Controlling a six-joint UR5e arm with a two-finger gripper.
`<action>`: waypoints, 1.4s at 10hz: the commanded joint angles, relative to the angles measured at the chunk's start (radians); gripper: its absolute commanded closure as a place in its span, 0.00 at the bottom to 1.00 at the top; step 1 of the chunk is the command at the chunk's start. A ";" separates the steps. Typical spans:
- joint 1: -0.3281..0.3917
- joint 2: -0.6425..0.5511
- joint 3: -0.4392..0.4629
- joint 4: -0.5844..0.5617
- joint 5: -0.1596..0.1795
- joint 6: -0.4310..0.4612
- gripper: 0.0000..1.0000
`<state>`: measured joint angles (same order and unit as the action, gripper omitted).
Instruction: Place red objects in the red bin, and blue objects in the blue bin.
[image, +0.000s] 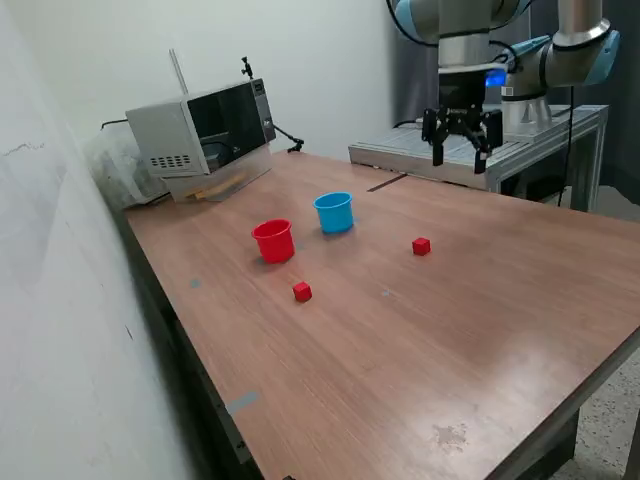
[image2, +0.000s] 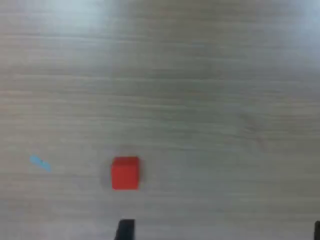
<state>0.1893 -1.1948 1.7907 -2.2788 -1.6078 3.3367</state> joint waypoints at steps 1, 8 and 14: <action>-0.074 0.130 0.003 -0.088 0.000 -0.005 0.00; -0.105 0.207 0.003 -0.145 -0.003 -0.069 0.00; -0.105 0.250 -0.010 -0.160 -0.004 -0.091 1.00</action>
<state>0.0843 -0.9533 1.7832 -2.4372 -1.6116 3.2495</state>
